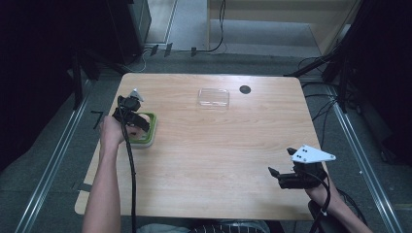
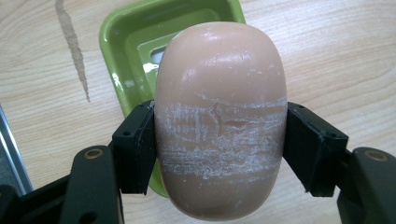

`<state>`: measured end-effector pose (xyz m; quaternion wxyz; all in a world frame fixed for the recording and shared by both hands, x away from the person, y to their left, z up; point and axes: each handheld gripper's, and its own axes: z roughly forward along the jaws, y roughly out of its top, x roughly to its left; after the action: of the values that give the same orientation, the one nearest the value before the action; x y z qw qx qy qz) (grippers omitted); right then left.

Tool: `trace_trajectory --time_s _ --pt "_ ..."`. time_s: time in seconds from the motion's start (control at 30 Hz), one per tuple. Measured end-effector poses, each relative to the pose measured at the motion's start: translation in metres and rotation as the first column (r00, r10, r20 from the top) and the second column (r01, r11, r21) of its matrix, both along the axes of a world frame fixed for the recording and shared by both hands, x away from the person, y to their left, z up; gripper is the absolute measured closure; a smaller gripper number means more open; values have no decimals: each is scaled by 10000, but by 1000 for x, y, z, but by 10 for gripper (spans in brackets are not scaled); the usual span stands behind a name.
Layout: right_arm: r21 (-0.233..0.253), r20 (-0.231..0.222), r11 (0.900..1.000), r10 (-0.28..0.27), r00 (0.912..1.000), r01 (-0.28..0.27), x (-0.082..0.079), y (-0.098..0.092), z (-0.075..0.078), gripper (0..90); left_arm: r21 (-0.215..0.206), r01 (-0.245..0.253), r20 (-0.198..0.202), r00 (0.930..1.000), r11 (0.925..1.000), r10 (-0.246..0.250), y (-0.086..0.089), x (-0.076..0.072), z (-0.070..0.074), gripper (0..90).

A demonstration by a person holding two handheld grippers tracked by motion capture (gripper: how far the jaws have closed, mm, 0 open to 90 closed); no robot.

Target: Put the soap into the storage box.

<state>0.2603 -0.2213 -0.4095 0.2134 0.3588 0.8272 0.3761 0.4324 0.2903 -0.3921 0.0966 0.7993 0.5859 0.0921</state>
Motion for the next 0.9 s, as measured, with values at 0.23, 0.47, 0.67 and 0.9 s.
trace_trajectory --time_s 0.23,0.47,0.67,0.9 --pt "6 4 10000 25 10000 -25 0 0 0 133 -6 -161 313 9994 9999 161 3 -2 -4 337" --pt "-3 5 10000 5 10000 -5 0 1 0 133 0 -279 532 9982 9996 279 4 -1 -10 337" --pt "1 10 10000 23 10000 -23 0 0 0 133 -54 -398 557 9976 9992 401 3 0 -17 337" --pt "0 12 10000 19 10000 -19 0 0 0 134 37 -554 653 9963 9985 551 4 1 -25 337"
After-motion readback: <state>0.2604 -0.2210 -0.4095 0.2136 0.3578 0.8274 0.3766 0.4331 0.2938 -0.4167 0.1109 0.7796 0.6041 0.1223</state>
